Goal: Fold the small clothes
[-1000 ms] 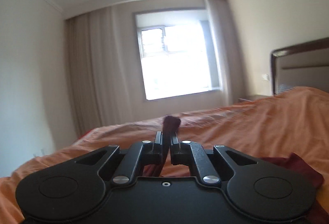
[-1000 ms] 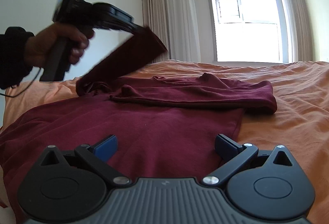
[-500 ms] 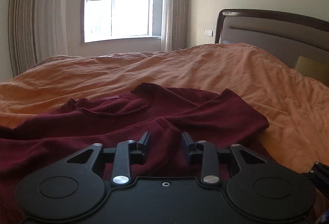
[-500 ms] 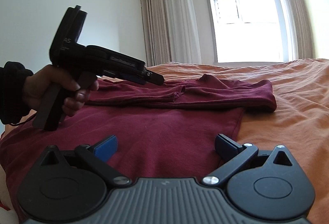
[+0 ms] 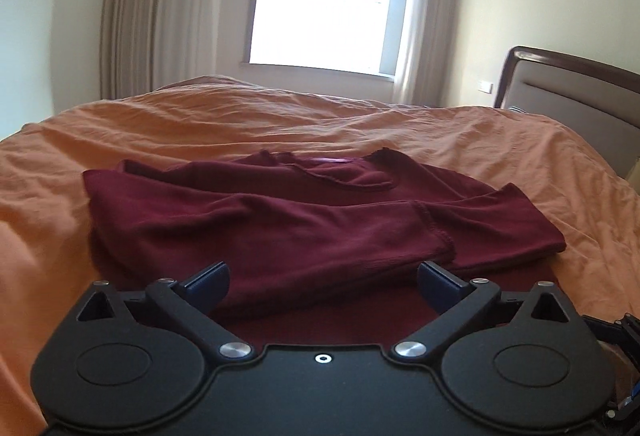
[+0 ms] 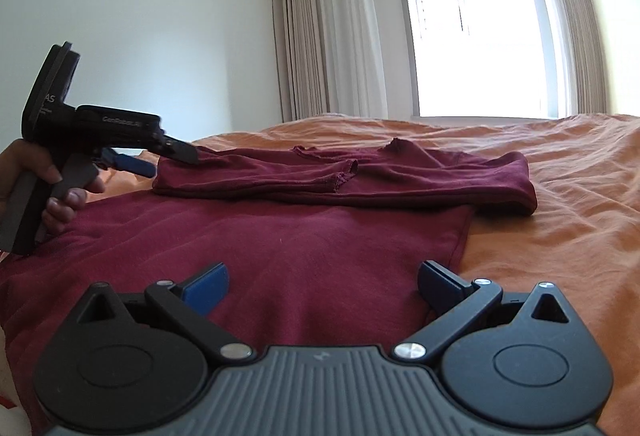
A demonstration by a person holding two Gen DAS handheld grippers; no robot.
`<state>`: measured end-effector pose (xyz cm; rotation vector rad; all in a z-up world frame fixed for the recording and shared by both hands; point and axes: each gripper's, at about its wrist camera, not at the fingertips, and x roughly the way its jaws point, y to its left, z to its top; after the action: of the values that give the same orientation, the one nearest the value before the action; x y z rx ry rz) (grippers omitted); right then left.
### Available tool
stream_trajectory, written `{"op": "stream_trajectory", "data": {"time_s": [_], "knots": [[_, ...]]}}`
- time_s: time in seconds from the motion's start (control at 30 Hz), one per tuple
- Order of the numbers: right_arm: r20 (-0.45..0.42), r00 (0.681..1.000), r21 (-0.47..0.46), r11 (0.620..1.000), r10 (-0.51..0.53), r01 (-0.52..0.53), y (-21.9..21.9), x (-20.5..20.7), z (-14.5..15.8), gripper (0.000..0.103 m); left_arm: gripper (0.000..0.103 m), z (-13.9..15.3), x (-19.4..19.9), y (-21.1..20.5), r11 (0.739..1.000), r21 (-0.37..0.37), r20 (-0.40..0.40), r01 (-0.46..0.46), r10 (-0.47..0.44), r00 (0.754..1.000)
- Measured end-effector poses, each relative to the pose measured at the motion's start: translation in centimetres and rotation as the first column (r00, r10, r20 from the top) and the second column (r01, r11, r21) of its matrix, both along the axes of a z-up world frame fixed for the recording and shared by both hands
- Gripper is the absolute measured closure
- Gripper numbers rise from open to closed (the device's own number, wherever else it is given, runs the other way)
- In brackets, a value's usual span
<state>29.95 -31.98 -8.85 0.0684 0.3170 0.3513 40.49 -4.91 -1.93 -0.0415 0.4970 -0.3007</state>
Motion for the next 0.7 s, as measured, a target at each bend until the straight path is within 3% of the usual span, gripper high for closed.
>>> {"op": "stream_trajectory", "data": {"time_s": [0.23, 0.4, 0.5, 0.6, 0.7], "knots": [[-0.096, 0.995, 0.001, 1.0, 0.024, -0.024, -0.4, 2.5, 3.8, 0.0, 0.001, 0.2, 0.6, 7.8, 0.982, -0.048, -0.056, -0.182, 0.179, 0.982], [-0.153, 0.988, 0.053, 0.999, 0.015, -0.006, -0.4, 8.2, 6.2, 0.002, 0.001, 1.0, 1.8, 12.2, 0.978, -0.007, -0.052, -0.209, 0.208, 0.977], [-0.187, 0.982, 0.109, 0.994, 0.01, 0.011, -0.4, 12.6, 6.6, 0.014, 0.001, 1.7, 3.4, 14.3, 0.977, -0.018, -0.057, -0.211, 0.21, 0.976], [-0.234, 0.972, 0.136, 0.989, -0.019, 0.052, -0.1, 16.7, 6.1, 0.026, 0.004, 2.1, 5.7, 15.9, 0.972, -0.106, -0.099, -0.21, 0.199, 0.975], [-0.28, 0.96, 0.192, 0.978, -0.025, 0.081, -0.1, 19.6, 5.2, 0.038, 0.009, 2.2, 7.9, 17.2, 0.95, -0.204, -0.15, -0.235, 0.207, 0.967]]}}
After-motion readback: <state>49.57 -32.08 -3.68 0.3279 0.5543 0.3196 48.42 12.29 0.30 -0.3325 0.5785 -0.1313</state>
